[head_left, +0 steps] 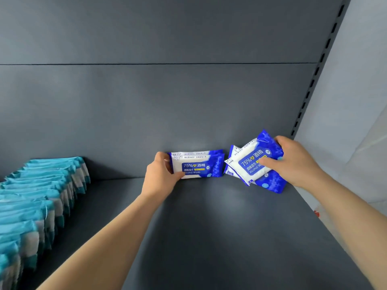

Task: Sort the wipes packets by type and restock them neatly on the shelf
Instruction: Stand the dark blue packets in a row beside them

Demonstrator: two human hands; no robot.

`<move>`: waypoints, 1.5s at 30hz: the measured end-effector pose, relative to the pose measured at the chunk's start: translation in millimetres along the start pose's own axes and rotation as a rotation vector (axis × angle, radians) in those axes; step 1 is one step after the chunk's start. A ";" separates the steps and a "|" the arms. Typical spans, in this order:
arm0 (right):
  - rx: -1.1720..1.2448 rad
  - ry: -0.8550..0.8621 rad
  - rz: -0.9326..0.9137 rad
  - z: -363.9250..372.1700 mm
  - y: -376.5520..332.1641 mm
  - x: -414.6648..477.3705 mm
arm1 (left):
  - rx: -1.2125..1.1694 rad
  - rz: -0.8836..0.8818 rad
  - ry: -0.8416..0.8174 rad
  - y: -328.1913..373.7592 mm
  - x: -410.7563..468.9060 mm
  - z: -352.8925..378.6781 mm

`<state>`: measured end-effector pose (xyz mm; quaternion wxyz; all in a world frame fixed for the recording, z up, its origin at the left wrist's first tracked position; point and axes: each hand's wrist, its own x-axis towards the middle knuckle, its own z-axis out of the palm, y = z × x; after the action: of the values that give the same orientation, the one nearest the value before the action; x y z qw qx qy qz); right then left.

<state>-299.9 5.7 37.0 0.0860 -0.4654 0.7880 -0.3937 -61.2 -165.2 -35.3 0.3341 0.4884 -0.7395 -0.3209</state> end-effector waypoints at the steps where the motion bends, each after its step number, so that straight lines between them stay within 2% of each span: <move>1: 0.031 -0.004 0.006 -3.4 -2.8 -1.6 | -0.018 -0.003 0.002 0.5 -0.8 1.0; 7: 0.153 -0.180 0.062 -8.9 -8.3 -8.5 | -0.046 -0.008 0.006 5.3 -3.8 -5.2; 14: 0.097 -0.168 0.066 -0.8 -5.1 -11.5 | 0.043 -0.063 -0.023 17.1 1.1 -3.8; 16: 0.135 -0.182 0.066 -0.5 -3.6 -10.9 | 0.043 -0.057 0.062 18.1 -3.9 -4.5; 18: 0.206 -0.217 0.067 -1.1 -2.6 -10.5 | 0.016 0.027 0.157 20.1 -12.3 -6.3; 19: 0.237 -0.237 0.061 -1.2 -2.8 -10.5 | -0.025 0.072 0.121 21.8 -16.8 -6.7; 21: 0.294 -0.272 0.037 -0.4 -5.2 -10.3 | -0.121 0.108 -0.135 25.8 -26.2 -5.6; 23: 0.349 -0.289 0.022 3.7 -6.8 -8.7 | -0.248 0.058 -0.421 29.9 -35.1 -3.0; 25: 0.391 -0.305 0.024 8.7 -5.4 -6.7 | -0.391 -0.024 -0.538 33.8 -40.7 2.1; 29: 0.509 -0.296 0.062 11.9 3.0 -3.5 | -0.510 -0.134 -0.466 35.0 -42.3 0.5; 33: 0.550 -0.261 0.098 0.6 14.6 -0.8 | -0.579 -0.199 -0.475 30.5 -42.8 -9.6; 45: 0.528 -0.282 0.223 22.1 13.3 -11.4 | -0.363 -0.071 -0.390 18.0 -44.1 -11.5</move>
<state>-291.4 6.3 10.2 0.3547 -0.3878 0.6852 -0.5043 -47.8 -119.9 -22.3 0.2561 0.3751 -0.7027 -0.5477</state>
